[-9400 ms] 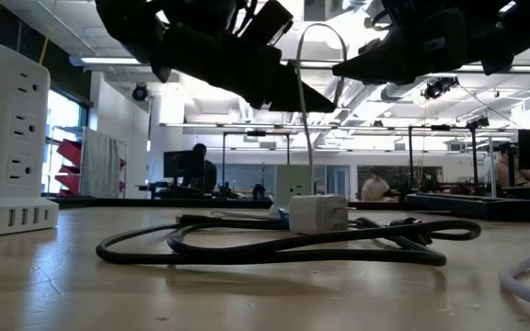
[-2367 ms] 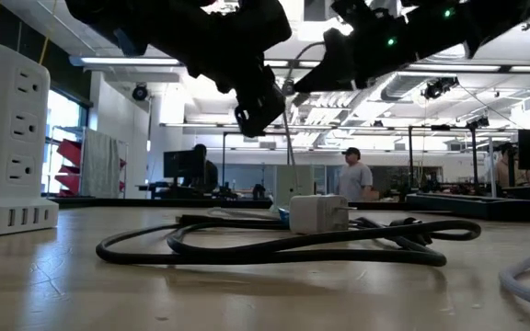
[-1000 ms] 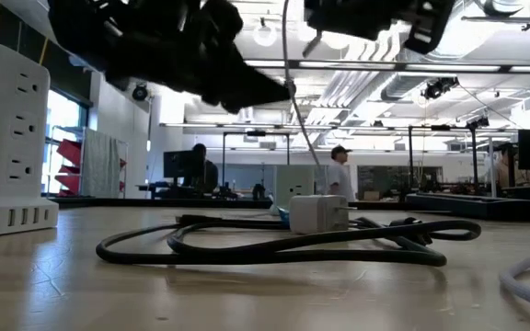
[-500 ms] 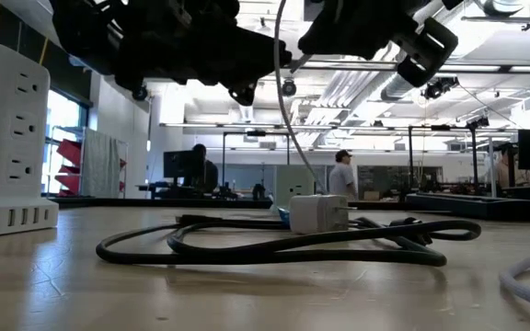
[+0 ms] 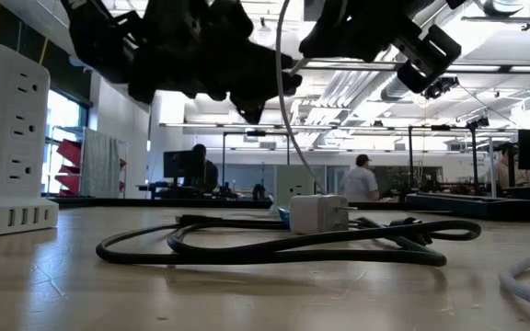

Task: Insert USB
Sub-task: Insert the top white charger cable into the green outlet extension

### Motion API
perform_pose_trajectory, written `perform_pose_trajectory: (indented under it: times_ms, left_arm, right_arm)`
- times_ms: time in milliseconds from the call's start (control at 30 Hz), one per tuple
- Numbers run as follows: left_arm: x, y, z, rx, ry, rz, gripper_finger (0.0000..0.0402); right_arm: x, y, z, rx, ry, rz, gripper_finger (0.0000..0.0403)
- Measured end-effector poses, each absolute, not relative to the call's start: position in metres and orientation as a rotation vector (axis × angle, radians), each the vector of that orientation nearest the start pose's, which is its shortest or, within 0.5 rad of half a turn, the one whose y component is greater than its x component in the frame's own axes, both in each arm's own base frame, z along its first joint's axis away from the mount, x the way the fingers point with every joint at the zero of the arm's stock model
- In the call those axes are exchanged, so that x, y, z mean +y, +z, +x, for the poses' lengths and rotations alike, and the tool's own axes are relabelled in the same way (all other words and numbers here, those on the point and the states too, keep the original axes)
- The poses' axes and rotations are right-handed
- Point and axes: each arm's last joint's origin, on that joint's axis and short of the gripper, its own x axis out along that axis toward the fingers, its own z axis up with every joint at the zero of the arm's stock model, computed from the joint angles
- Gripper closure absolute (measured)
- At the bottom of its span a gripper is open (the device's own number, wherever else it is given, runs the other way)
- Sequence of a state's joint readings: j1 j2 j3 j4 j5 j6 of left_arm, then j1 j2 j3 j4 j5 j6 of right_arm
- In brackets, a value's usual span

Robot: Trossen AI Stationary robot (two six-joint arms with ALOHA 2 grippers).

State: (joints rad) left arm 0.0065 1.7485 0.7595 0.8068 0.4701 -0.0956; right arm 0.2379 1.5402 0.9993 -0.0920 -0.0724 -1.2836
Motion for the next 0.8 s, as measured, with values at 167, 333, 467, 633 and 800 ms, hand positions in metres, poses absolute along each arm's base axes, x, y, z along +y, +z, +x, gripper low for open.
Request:
perform_pose_trajectory:
  times_ms: [167, 333, 467, 633, 800]
  left_arm:
    - [-0.0122, 0.1748, 0.3477, 0.197, -0.49, -0.129, 0.025]
    - [-0.0124, 0.1721, 0.3471, 0.22, -0.49, -0.116, 0.0272]
    - [-0.0124, 0.1716, 0.347, 0.22, -0.491, -0.094, 0.0313]
    - [-0.0124, 0.1716, 0.3471, 0.211, -0.493, -0.059, 0.0382]
    - [-0.0154, 0.1715, 0.3472, 0.204, -0.488, -0.022, 0.0398]
  right_arm:
    - [0.0793, 0.2354, 0.3211, 0.367, 0.649, -1.288, 0.0403]
    - [0.0789, 0.2348, 0.3208, 0.381, 0.642, -1.292, 0.0403]
    - [0.0787, 0.2348, 0.3208, 0.387, 0.635, -1.294, 0.0403]
    - [0.0786, 0.2346, 0.3207, 0.388, 0.636, -1.292, 0.0403]
    - [0.0788, 0.2348, 0.3208, 0.402, 0.621, -1.229, 0.0403]
